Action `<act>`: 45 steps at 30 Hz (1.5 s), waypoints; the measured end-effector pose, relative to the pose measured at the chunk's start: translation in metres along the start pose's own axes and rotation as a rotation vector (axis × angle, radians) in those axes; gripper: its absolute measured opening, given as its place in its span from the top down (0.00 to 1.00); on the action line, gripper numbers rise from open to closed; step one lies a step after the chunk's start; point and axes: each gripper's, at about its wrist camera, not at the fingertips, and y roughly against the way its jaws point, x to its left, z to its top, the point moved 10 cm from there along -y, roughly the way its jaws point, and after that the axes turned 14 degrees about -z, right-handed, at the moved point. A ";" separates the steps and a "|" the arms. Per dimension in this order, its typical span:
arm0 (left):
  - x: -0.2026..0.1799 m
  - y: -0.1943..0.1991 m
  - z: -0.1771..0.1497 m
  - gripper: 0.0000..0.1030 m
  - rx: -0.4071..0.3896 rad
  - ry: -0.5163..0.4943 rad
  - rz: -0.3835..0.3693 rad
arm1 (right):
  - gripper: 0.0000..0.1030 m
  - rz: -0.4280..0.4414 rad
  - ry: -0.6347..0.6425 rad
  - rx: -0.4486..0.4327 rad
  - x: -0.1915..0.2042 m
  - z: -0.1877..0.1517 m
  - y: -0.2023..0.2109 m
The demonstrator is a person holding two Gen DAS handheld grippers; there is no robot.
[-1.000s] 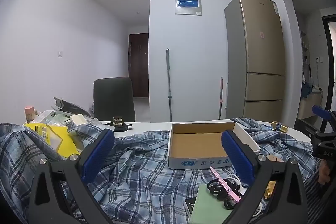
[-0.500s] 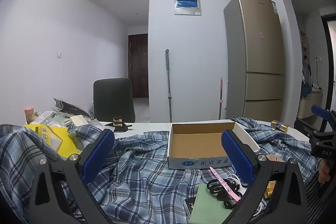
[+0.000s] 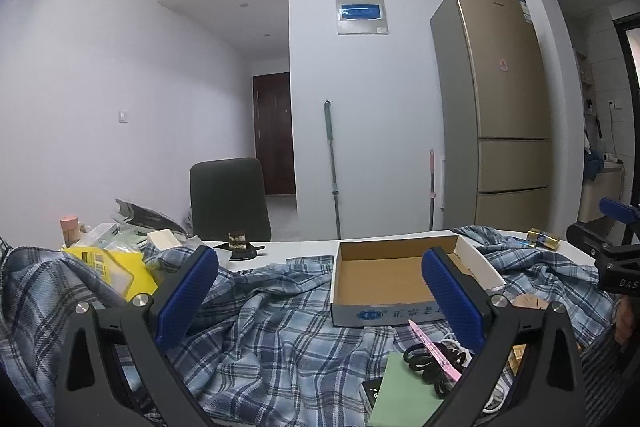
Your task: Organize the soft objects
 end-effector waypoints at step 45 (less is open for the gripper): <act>-0.015 0.001 0.000 0.00 -0.011 -0.046 -0.030 | 0.00 0.020 -0.034 0.082 -0.003 -0.008 -0.010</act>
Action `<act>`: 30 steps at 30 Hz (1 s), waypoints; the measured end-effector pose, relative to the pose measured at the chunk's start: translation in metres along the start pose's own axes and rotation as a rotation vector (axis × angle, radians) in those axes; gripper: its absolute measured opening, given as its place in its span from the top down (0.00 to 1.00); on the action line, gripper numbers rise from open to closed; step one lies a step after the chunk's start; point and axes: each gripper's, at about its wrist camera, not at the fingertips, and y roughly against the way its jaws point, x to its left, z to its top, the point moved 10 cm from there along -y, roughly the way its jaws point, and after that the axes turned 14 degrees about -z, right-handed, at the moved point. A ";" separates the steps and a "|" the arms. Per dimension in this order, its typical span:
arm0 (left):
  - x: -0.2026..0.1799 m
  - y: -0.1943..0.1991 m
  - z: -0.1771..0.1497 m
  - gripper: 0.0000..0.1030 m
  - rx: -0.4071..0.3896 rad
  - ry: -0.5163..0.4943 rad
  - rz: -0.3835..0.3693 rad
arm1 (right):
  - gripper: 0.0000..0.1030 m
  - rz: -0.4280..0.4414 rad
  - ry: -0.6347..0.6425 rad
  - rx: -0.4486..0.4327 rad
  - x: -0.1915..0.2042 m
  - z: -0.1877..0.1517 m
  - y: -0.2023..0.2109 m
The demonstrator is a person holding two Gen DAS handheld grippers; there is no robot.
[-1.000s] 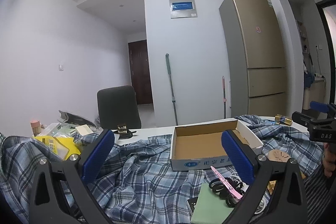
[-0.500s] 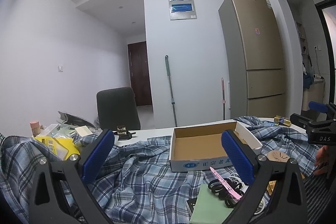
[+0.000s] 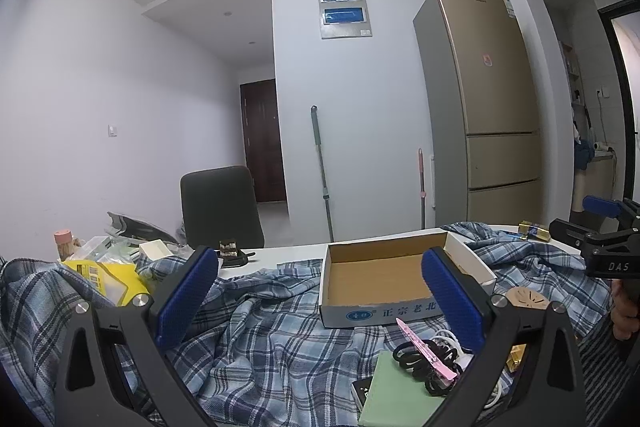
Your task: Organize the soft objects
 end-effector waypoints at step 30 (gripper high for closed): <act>-0.036 0.018 0.059 0.00 0.016 -0.003 -0.126 | 0.00 0.052 0.060 -0.090 0.026 0.059 0.047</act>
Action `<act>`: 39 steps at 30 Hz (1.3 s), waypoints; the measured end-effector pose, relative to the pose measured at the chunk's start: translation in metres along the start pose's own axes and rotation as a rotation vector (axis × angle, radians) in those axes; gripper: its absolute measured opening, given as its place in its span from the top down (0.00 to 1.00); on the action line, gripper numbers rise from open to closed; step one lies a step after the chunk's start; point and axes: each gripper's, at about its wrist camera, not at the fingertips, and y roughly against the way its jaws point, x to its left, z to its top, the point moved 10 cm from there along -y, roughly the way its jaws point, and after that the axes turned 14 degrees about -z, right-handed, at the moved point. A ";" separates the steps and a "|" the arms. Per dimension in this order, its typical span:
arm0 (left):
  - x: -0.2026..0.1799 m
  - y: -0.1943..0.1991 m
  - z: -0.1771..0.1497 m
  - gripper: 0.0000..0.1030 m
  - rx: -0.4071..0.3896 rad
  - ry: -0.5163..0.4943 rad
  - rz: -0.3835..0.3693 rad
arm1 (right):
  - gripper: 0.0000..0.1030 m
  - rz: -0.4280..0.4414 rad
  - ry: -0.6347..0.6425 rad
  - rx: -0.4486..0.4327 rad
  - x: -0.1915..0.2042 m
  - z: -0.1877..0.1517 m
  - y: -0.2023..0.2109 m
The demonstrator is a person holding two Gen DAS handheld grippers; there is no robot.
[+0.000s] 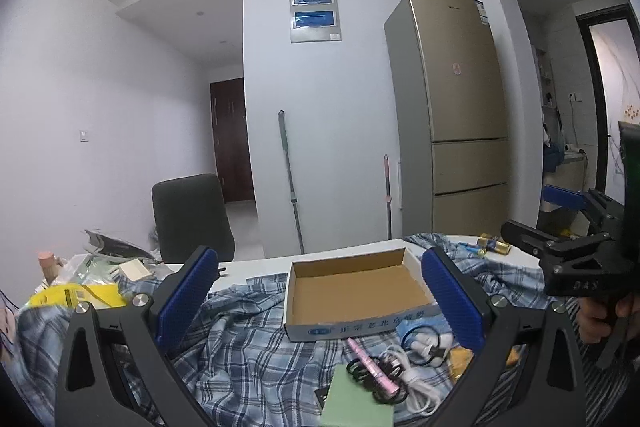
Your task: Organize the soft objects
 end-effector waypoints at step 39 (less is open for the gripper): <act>0.011 -0.044 -0.110 0.00 0.286 0.179 -0.028 | 0.15 0.317 0.220 0.823 0.043 -0.191 -0.048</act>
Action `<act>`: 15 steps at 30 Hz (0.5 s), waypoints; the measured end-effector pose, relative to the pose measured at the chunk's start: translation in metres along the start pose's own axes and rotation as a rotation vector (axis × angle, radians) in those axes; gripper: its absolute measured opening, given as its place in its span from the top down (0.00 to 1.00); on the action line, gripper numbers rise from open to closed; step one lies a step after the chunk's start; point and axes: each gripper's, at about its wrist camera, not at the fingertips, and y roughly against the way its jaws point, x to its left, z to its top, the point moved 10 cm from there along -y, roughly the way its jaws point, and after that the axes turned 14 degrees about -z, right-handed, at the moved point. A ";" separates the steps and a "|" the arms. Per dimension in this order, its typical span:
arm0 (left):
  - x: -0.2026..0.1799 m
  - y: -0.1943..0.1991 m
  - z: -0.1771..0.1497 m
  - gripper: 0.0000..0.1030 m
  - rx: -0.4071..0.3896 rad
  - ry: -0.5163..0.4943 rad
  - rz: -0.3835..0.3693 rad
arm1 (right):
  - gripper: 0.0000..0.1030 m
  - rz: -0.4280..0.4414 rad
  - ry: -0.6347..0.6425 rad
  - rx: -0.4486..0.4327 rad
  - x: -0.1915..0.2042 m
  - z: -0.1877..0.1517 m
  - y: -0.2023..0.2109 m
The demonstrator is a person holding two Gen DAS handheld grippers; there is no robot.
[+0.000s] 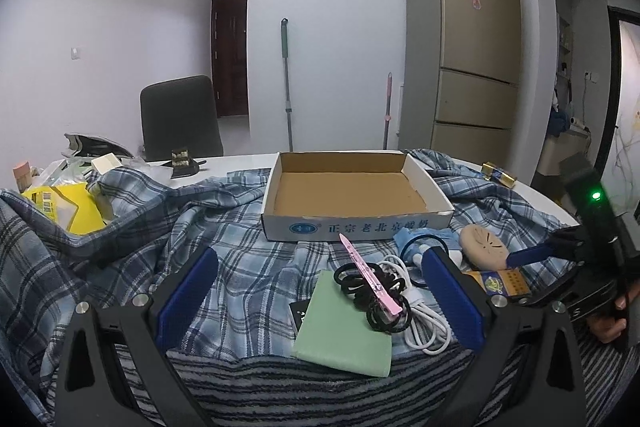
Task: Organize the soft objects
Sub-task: 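Lower the right gripper onto the gold-and-blue cigarette pack and grasp it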
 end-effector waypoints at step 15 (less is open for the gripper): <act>0.001 0.000 0.000 0.00 -0.003 0.021 -0.019 | 0.26 0.051 0.079 0.021 0.022 0.003 -0.006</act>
